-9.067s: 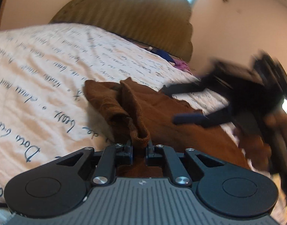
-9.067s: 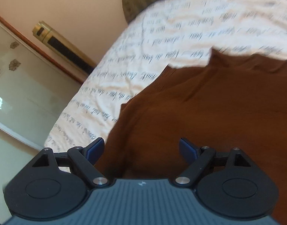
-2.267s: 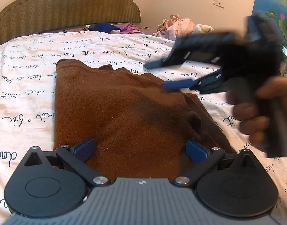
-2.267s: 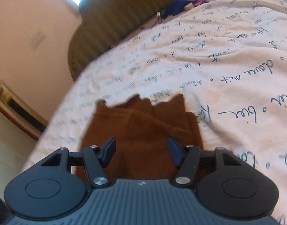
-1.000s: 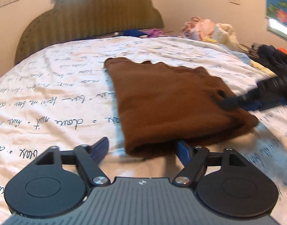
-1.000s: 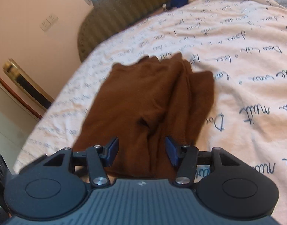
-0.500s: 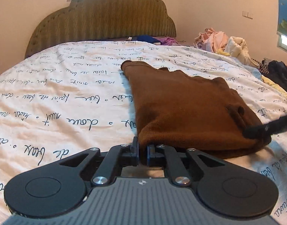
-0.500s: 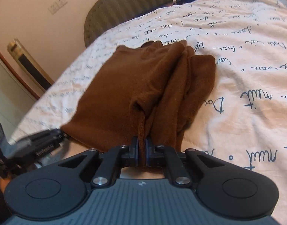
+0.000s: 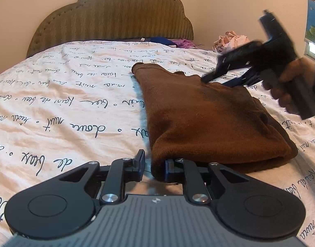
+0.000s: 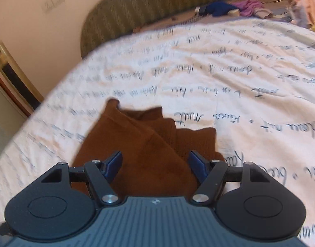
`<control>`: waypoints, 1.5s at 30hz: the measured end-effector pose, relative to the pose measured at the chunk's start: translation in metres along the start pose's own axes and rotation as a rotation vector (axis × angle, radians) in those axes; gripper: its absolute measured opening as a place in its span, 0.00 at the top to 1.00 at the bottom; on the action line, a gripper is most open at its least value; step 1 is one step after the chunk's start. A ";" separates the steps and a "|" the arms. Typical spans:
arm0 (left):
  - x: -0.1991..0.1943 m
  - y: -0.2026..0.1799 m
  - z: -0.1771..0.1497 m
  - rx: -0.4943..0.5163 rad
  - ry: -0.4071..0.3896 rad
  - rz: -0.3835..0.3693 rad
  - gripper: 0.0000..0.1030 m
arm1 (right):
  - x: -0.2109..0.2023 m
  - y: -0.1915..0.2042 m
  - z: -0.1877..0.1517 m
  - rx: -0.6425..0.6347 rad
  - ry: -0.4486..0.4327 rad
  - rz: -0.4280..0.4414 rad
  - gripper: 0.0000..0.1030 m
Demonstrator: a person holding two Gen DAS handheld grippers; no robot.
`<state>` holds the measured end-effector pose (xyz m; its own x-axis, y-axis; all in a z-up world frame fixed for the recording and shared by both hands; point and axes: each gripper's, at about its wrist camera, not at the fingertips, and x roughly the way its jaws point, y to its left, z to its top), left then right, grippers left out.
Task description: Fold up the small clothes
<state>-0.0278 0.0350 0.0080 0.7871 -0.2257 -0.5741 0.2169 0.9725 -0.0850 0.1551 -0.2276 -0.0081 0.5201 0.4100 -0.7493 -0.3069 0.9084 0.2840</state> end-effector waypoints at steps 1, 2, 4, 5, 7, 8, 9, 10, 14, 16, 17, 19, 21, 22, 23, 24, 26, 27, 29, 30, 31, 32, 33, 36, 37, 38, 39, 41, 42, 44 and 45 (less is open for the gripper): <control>0.000 0.000 0.000 -0.002 0.000 -0.008 0.82 | 0.008 0.000 -0.003 -0.019 0.037 -0.016 0.93; -0.001 0.001 0.000 -0.004 -0.001 -0.020 0.82 | 0.008 -0.004 -0.006 -0.026 0.026 -0.011 0.94; -0.002 0.007 0.000 -0.027 -0.006 -0.055 0.81 | 0.003 -0.025 -0.013 0.076 -0.005 0.036 0.94; -0.004 0.012 0.000 -0.047 -0.006 -0.080 0.75 | -0.001 -0.030 -0.017 0.112 -0.028 0.064 0.93; -0.013 0.023 0.002 -0.097 0.001 -0.114 0.49 | -0.018 -0.033 -0.028 0.165 -0.071 0.078 0.87; -0.019 0.031 0.003 -0.138 -0.003 -0.124 0.21 | -0.033 -0.036 -0.035 0.214 -0.082 0.091 0.78; -0.026 0.039 0.005 -0.192 -0.020 -0.143 0.04 | -0.049 -0.040 -0.044 0.266 -0.108 0.135 0.61; -0.033 0.048 0.008 -0.250 -0.052 -0.176 0.04 | -0.066 -0.047 -0.056 0.312 -0.146 0.197 0.54; -0.022 0.073 0.029 -0.468 -0.018 -0.302 0.07 | -0.109 -0.072 -0.108 0.462 -0.187 0.304 0.15; 0.002 0.077 0.034 -0.570 0.048 -0.424 0.09 | -0.111 -0.075 -0.125 0.489 -0.158 0.287 0.15; 0.017 0.077 0.034 -0.614 0.101 -0.485 0.13 | -0.108 -0.076 -0.130 0.496 -0.125 0.278 0.15; 0.044 0.072 0.033 -0.668 0.212 -0.515 0.25 | -0.100 -0.071 -0.140 0.509 -0.084 0.319 0.15; 0.058 0.067 0.032 -0.678 0.263 -0.542 0.26 | -0.094 -0.058 -0.144 0.490 -0.055 0.391 0.16; 0.062 0.067 0.031 -0.688 0.269 -0.555 0.26 | -0.091 -0.051 -0.143 0.475 -0.044 0.408 0.16; 0.065 0.067 0.032 -0.702 0.280 -0.565 0.27 | -0.087 -0.045 -0.142 0.461 -0.040 0.410 0.16; 0.068 0.067 0.032 -0.716 0.292 -0.571 0.38 | -0.082 -0.041 -0.141 0.456 -0.036 0.403 0.18; 0.075 0.068 0.034 -0.729 0.330 -0.580 0.64 | -0.069 -0.035 -0.139 0.434 0.004 0.379 0.69; 0.078 0.068 0.034 -0.723 0.350 -0.576 0.81 | -0.062 -0.032 -0.140 0.414 0.040 0.356 0.82; 0.078 0.065 0.039 -0.685 0.353 -0.562 0.84 | -0.064 -0.028 -0.139 0.365 0.028 0.353 0.83; 0.073 0.063 0.043 -0.655 0.336 -0.551 0.86 | -0.069 -0.026 -0.136 0.354 0.023 0.356 0.83; 0.065 0.061 0.047 -0.628 0.323 -0.548 0.86 | -0.077 -0.025 -0.135 0.349 0.009 0.370 0.83; 0.058 0.059 0.050 -0.609 0.314 -0.550 0.86 | -0.084 -0.024 -0.133 0.341 -0.002 0.386 0.83; 0.049 0.058 0.052 -0.588 0.306 -0.559 0.86 | -0.091 -0.023 -0.134 0.328 -0.006 0.402 0.83; 0.027 0.051 0.045 -0.511 0.299 -0.553 0.85 | -0.103 -0.018 -0.147 0.320 0.022 0.428 0.83; 0.025 0.050 0.037 -0.480 0.307 -0.529 0.84 | -0.101 -0.017 -0.155 0.320 0.037 0.419 0.82; 0.028 0.048 0.028 -0.450 0.319 -0.490 0.82 | -0.097 -0.015 -0.164 0.313 0.051 0.384 0.77; 0.032 0.047 0.018 -0.434 0.335 -0.448 0.76 | -0.091 -0.016 -0.172 0.321 0.050 0.348 0.75; 0.027 0.049 0.009 -0.465 0.311 -0.429 0.68 | -0.094 -0.025 -0.183 0.400 0.003 0.378 0.74; 0.017 0.047 0.011 -0.455 0.293 -0.405 0.57 | -0.102 -0.027 -0.185 0.449 -0.015 0.358 0.69; -0.018 0.038 0.019 -0.335 0.183 -0.289 0.33 | -0.134 -0.016 -0.188 0.406 -0.119 0.241 0.57; -0.037 0.029 0.022 -0.264 0.104 -0.233 0.18 | -0.149 -0.005 -0.190 0.342 -0.173 0.158 0.50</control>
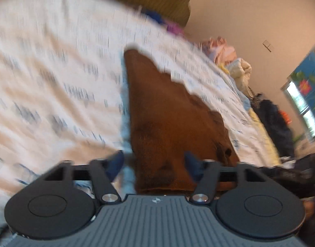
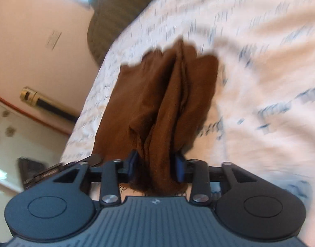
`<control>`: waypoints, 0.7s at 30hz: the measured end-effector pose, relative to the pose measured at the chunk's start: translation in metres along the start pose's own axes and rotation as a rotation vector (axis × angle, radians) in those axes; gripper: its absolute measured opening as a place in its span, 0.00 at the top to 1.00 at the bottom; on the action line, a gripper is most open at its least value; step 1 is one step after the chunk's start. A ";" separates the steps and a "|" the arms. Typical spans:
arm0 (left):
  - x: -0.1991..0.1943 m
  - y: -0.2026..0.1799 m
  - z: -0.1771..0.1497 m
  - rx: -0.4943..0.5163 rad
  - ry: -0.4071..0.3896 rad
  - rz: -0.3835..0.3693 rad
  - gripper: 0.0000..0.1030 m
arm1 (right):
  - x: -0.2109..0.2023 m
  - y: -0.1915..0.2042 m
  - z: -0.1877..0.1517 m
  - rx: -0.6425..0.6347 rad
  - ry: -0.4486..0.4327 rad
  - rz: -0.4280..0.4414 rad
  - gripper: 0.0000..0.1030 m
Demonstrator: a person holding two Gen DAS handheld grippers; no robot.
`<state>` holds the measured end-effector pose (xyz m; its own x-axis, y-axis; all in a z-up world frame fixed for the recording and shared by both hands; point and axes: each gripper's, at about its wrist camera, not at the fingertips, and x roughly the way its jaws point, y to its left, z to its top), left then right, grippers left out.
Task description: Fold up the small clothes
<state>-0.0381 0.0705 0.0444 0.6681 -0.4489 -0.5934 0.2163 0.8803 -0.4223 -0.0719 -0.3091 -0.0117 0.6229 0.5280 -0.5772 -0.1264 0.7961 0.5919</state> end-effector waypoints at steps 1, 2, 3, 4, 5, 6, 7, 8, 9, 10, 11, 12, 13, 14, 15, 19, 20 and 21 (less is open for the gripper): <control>-0.014 -0.011 -0.005 0.071 -0.066 0.040 0.12 | -0.010 0.015 -0.004 -0.078 -0.040 -0.069 0.46; -0.021 -0.021 -0.011 0.126 -0.107 0.071 0.06 | -0.017 0.028 -0.010 -0.141 -0.057 -0.118 0.40; -0.026 -0.034 -0.018 0.180 -0.130 0.099 0.06 | -0.020 0.038 -0.015 -0.180 -0.060 -0.154 0.33; -0.026 -0.043 -0.026 0.221 -0.138 0.120 0.05 | -0.020 0.046 -0.023 -0.198 -0.049 -0.190 0.30; -0.022 -0.049 -0.034 0.250 -0.134 0.138 0.04 | -0.015 0.052 -0.030 -0.215 -0.029 -0.225 0.27; -0.018 -0.051 -0.043 0.269 -0.111 0.165 0.04 | -0.010 0.057 -0.037 -0.243 -0.010 -0.257 0.27; -0.009 -0.052 -0.050 0.271 -0.076 0.191 0.04 | -0.004 0.060 -0.045 -0.277 0.000 -0.290 0.27; -0.001 -0.052 -0.056 0.265 -0.048 0.210 0.04 | 0.004 0.063 -0.051 -0.298 0.005 -0.338 0.26; 0.005 -0.050 -0.062 0.263 -0.024 0.228 0.04 | 0.011 0.063 -0.056 -0.294 0.010 -0.396 0.26; 0.005 -0.047 -0.070 0.272 -0.011 0.246 0.04 | 0.016 0.062 -0.059 -0.282 0.015 -0.437 0.27; 0.006 -0.045 -0.075 0.281 -0.006 0.258 0.03 | 0.019 0.059 -0.062 -0.278 0.011 -0.462 0.25; 0.005 -0.043 -0.078 0.288 -0.005 0.265 0.01 | 0.017 0.057 -0.066 -0.277 -0.002 -0.476 0.20; 0.004 -0.041 -0.081 0.294 0.000 0.272 0.00 | 0.017 0.056 -0.068 -0.268 -0.015 -0.486 0.17; 0.006 -0.041 -0.081 0.293 0.007 0.277 0.00 | 0.019 0.055 -0.069 -0.252 -0.025 -0.493 0.15; 0.007 -0.041 -0.081 0.293 0.011 0.283 0.00 | 0.021 0.057 -0.071 -0.236 -0.040 -0.504 0.13; 0.012 -0.042 -0.080 0.292 0.007 0.307 0.00 | 0.035 0.066 -0.081 -0.276 -0.073 -0.549 0.00; 0.011 -0.042 -0.080 0.292 0.005 0.308 0.00 | 0.038 0.066 -0.087 -0.307 -0.099 -0.565 0.00; 0.011 -0.043 -0.081 0.294 0.003 0.310 0.00 | 0.040 0.066 -0.092 -0.332 -0.132 -0.568 0.00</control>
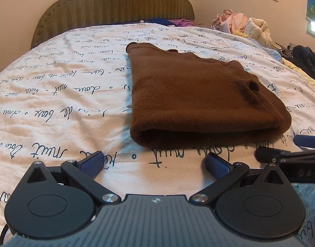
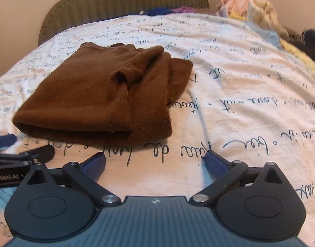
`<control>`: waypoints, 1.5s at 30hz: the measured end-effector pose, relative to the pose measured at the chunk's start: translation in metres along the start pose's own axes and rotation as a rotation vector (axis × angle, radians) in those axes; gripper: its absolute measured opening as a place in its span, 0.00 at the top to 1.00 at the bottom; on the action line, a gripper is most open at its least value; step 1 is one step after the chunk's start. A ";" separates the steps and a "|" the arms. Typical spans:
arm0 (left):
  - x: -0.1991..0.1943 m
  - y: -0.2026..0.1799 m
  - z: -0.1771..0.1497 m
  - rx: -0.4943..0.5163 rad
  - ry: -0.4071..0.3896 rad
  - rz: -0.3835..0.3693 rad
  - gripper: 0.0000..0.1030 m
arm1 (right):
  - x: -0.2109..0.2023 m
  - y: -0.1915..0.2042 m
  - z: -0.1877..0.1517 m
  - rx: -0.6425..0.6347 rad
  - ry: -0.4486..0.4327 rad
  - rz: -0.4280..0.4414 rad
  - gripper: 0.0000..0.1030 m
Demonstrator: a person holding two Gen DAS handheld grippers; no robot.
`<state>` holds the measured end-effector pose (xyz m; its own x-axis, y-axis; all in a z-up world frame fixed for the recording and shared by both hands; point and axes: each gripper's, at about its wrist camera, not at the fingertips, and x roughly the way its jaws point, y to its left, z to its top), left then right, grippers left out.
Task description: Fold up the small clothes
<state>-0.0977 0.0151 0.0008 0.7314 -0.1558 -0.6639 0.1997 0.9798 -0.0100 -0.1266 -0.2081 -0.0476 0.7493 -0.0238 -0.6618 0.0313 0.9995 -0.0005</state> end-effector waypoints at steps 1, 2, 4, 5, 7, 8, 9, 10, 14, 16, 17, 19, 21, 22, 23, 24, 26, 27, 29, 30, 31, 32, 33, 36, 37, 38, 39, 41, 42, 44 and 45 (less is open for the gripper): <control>-0.001 0.000 0.000 0.001 -0.001 0.001 0.00 | 0.000 0.001 -0.003 0.005 -0.021 -0.004 0.00; -0.001 0.000 0.000 0.000 -0.002 0.001 0.00 | -0.001 0.001 -0.003 0.008 -0.020 -0.007 0.00; -0.001 0.000 0.000 -0.005 -0.004 0.001 0.00 | -0.002 -0.001 -0.003 0.013 -0.022 0.001 0.00; -0.002 0.000 0.000 -0.004 -0.004 0.003 0.00 | -0.003 -0.002 -0.003 0.019 -0.024 0.005 0.00; -0.002 -0.001 0.000 -0.002 -0.004 0.008 0.00 | -0.004 -0.003 -0.004 0.022 -0.027 0.007 0.00; -0.002 -0.001 0.000 -0.003 -0.004 0.009 0.00 | -0.004 -0.003 -0.004 0.022 -0.029 0.006 0.00; -0.002 -0.002 0.000 -0.004 -0.004 0.010 0.00 | -0.004 -0.002 -0.004 0.023 -0.030 0.006 0.00; -0.002 -0.001 0.000 -0.004 -0.004 0.009 0.00 | -0.005 -0.002 -0.004 0.025 -0.032 0.007 0.00; -0.003 -0.001 0.000 -0.007 -0.005 0.006 0.00 | -0.007 -0.004 -0.007 0.039 -0.041 0.014 0.00; -0.002 0.000 0.000 -0.010 -0.005 0.002 0.00 | -0.008 -0.005 -0.008 0.045 -0.046 0.020 0.00; -0.002 0.000 0.000 -0.009 -0.004 0.002 0.00 | -0.009 -0.005 -0.008 0.052 -0.049 0.022 0.00; -0.002 -0.001 0.001 0.000 0.002 0.005 0.00 | -0.010 -0.006 -0.009 0.057 -0.051 0.026 0.00; -0.002 -0.001 0.001 -0.006 0.007 0.002 0.00 | -0.011 -0.007 -0.008 0.056 -0.047 0.029 0.00; -0.002 -0.001 0.002 -0.009 0.014 0.000 0.00 | -0.011 -0.006 -0.007 0.054 -0.036 0.025 0.00; -0.003 0.000 0.003 -0.011 0.021 -0.006 0.00 | -0.011 -0.005 -0.004 0.048 -0.019 0.021 0.00; -0.003 0.001 0.003 -0.016 0.027 -0.011 0.00 | -0.010 -0.005 -0.001 0.046 0.001 0.016 0.00; -0.003 0.002 0.005 -0.021 0.046 -0.020 0.00 | -0.010 -0.005 0.005 0.068 0.041 0.010 0.00; -0.003 0.002 0.006 -0.016 0.056 -0.021 0.00 | -0.010 -0.005 0.008 0.085 0.063 0.012 0.00; -0.003 0.000 0.006 -0.010 0.061 -0.013 0.00 | -0.007 -0.005 0.013 0.101 0.111 0.009 0.00; -0.003 -0.001 0.006 -0.009 0.062 -0.006 0.00 | -0.006 -0.003 0.013 0.100 0.122 0.002 0.00; -0.003 -0.002 0.006 -0.013 0.064 0.003 0.00 | -0.006 -0.001 0.013 0.102 0.127 -0.007 0.00; -0.003 -0.003 0.006 -0.018 0.068 0.008 0.00 | -0.006 0.000 0.012 0.104 0.127 -0.015 0.00; -0.003 -0.003 0.007 -0.028 0.069 0.012 0.00 | -0.006 0.000 0.009 0.106 0.116 -0.020 0.00; -0.001 -0.004 0.010 -0.033 0.085 0.025 0.00 | -0.007 0.006 0.000 0.071 0.072 -0.044 0.00; 0.000 -0.004 0.011 -0.033 0.096 0.027 0.00 | -0.007 0.008 -0.001 0.061 0.064 -0.051 0.00; 0.001 -0.004 0.013 -0.036 0.105 0.029 0.00 | -0.007 0.008 -0.001 0.061 0.064 -0.052 0.00; 0.001 -0.004 0.014 -0.038 0.112 0.030 0.00 | -0.007 0.007 0.001 0.065 0.070 -0.048 0.00; 0.002 -0.005 0.015 -0.039 0.117 0.037 0.00 | -0.006 0.005 0.004 0.067 0.084 -0.039 0.00; 0.002 -0.006 0.014 -0.038 0.115 0.041 0.00 | -0.005 0.004 0.005 0.066 0.087 -0.037 0.00; 0.001 -0.007 0.013 -0.038 0.107 0.048 0.00 | -0.005 0.005 0.004 0.058 0.084 -0.038 0.00; 0.001 -0.008 0.012 -0.038 0.103 0.051 0.00 | -0.005 0.005 0.004 0.058 0.081 -0.039 0.00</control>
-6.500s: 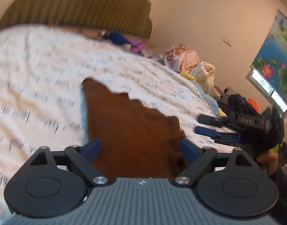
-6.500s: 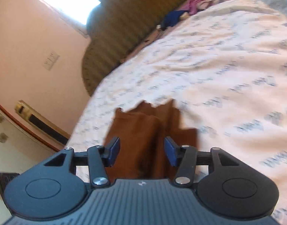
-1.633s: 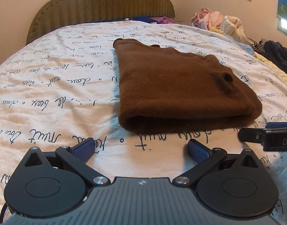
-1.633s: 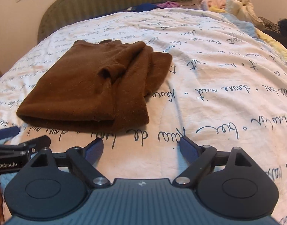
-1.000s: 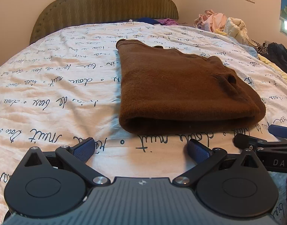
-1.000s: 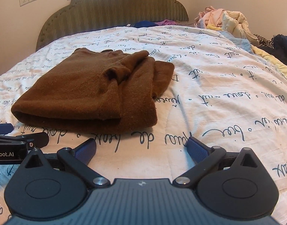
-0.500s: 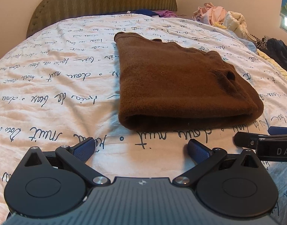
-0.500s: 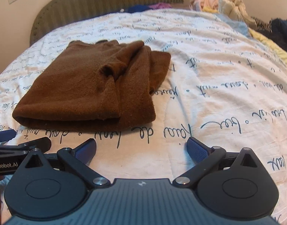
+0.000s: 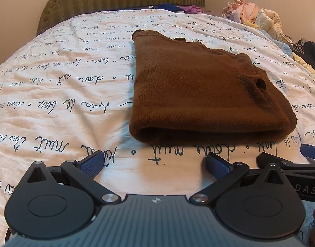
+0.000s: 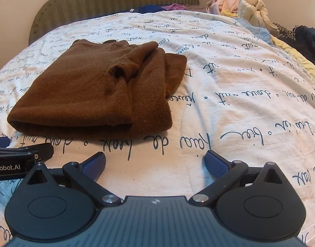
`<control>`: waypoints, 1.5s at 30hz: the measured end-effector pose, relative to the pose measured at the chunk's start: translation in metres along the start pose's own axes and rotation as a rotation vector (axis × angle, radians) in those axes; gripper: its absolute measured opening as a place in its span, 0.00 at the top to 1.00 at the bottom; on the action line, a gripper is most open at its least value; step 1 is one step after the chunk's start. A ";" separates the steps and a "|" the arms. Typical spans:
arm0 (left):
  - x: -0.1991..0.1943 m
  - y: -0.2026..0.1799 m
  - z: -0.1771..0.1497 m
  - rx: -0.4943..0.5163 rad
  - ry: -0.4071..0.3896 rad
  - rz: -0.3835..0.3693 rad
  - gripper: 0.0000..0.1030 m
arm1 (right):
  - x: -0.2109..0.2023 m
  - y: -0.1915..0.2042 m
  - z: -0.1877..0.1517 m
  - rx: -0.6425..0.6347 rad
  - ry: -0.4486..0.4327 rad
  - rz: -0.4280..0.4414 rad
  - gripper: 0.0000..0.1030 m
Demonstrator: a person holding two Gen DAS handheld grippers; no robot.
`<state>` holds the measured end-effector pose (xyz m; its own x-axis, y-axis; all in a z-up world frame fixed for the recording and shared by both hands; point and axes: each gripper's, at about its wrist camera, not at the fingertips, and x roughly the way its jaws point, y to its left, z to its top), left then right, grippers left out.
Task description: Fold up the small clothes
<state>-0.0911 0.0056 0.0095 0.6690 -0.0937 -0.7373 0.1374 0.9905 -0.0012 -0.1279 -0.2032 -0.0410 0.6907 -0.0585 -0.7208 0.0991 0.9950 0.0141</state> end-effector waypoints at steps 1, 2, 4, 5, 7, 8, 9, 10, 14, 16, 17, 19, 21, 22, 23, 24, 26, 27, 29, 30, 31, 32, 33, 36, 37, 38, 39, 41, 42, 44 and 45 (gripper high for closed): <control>0.000 0.000 0.000 -0.002 -0.003 0.002 0.00 | 0.000 0.000 0.000 0.001 -0.001 0.000 0.00; -0.001 0.000 -0.001 -0.005 -0.005 0.003 0.00 | 0.000 0.000 0.000 0.002 0.001 -0.001 0.00; -0.001 0.000 -0.001 -0.004 -0.004 0.003 0.00 | 0.001 0.000 0.002 0.006 0.010 -0.003 0.00; -0.001 0.000 -0.001 -0.005 -0.004 0.001 0.00 | 0.001 0.000 0.003 0.008 0.014 -0.003 0.00; -0.001 0.000 -0.001 -0.003 -0.003 -0.002 0.00 | 0.001 0.000 0.003 0.008 0.011 -0.003 0.00; -0.001 0.000 -0.001 -0.002 -0.003 -0.003 0.00 | 0.001 0.000 0.003 0.007 0.009 -0.004 0.00; -0.001 0.000 -0.001 -0.002 -0.003 -0.004 0.00 | 0.002 0.000 0.002 0.005 0.007 -0.006 0.00; -0.001 0.001 -0.001 -0.003 -0.002 -0.004 0.00 | 0.001 0.001 0.002 0.005 0.005 -0.008 0.00; -0.001 0.000 -0.001 -0.003 -0.001 -0.005 0.00 | 0.001 0.000 0.001 0.005 0.001 -0.007 0.00; -0.001 0.001 -0.001 -0.004 0.000 -0.007 0.00 | 0.001 0.000 0.001 0.005 0.001 -0.007 0.00; -0.001 0.001 -0.001 -0.005 0.000 -0.007 0.00 | 0.001 0.000 0.001 0.005 0.002 -0.008 0.00; -0.001 0.001 0.000 -0.005 0.000 -0.008 0.00 | 0.001 0.000 0.001 0.006 0.004 -0.008 0.00; -0.001 0.000 0.000 -0.006 0.002 -0.008 0.00 | 0.001 0.000 0.002 0.007 0.006 -0.008 0.00; -0.002 0.000 0.000 -0.006 0.003 -0.009 0.00 | 0.001 0.000 0.002 0.007 0.006 -0.008 0.00; -0.002 0.000 0.000 -0.007 0.004 -0.010 0.00 | 0.001 0.000 0.002 0.007 0.006 -0.008 0.00; -0.002 0.000 0.000 -0.007 0.005 -0.011 0.00 | 0.001 0.000 0.002 0.007 0.007 -0.009 0.00; -0.002 0.001 0.000 -0.008 0.006 -0.014 0.00 | 0.001 0.000 0.002 0.007 0.008 -0.008 0.00; -0.002 0.001 0.000 -0.008 0.006 -0.013 0.00 | 0.001 0.000 0.002 0.007 0.007 -0.009 0.00; -0.002 0.001 0.000 -0.007 0.006 -0.012 0.00 | 0.001 0.000 0.002 0.007 0.007 -0.008 0.00; -0.002 0.001 0.000 -0.007 0.006 -0.012 0.00 | 0.001 0.000 0.002 0.007 0.006 -0.008 0.00; -0.002 0.001 0.000 -0.007 0.006 -0.012 0.00 | 0.001 0.000 0.002 0.007 0.006 -0.009 0.00; -0.002 0.001 0.000 -0.007 0.006 -0.012 0.00 | 0.001 0.000 0.002 0.006 0.005 -0.009 0.00; -0.002 0.001 0.000 -0.007 0.006 -0.013 0.00 | 0.001 0.000 0.002 0.006 0.004 -0.010 0.00; -0.001 0.001 0.000 -0.007 0.006 -0.012 0.00 | 0.001 0.000 0.002 0.006 0.005 -0.009 0.00; -0.001 0.001 0.000 -0.007 0.006 -0.013 0.00 | 0.001 0.000 0.002 0.006 0.005 -0.009 0.00; -0.002 0.001 0.000 -0.007 0.006 -0.013 0.00 | 0.001 0.000 0.002 0.006 0.005 -0.010 0.00; -0.001 0.001 0.000 -0.006 0.006 -0.013 0.00 | 0.001 0.000 0.001 0.006 0.005 -0.010 0.00; -0.002 0.001 0.000 -0.007 0.007 -0.013 0.00 | 0.001 0.000 0.001 0.006 0.005 -0.009 0.00; -0.002 0.001 0.000 -0.007 0.007 -0.013 0.00 | 0.001 0.000 0.002 0.006 0.004 -0.009 0.00; -0.002 0.001 0.000 -0.007 0.007 -0.012 0.00 | 0.001 -0.001 0.002 0.005 0.005 -0.009 0.00; -0.002 0.001 0.000 -0.007 0.007 -0.012 0.00 | 0.001 0.000 0.001 0.006 0.005 -0.009 0.00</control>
<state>-0.0918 0.0069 0.0110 0.6623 -0.1053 -0.7418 0.1406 0.9900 -0.0150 -0.1261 -0.2038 -0.0408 0.6862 -0.0668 -0.7243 0.1093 0.9939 0.0118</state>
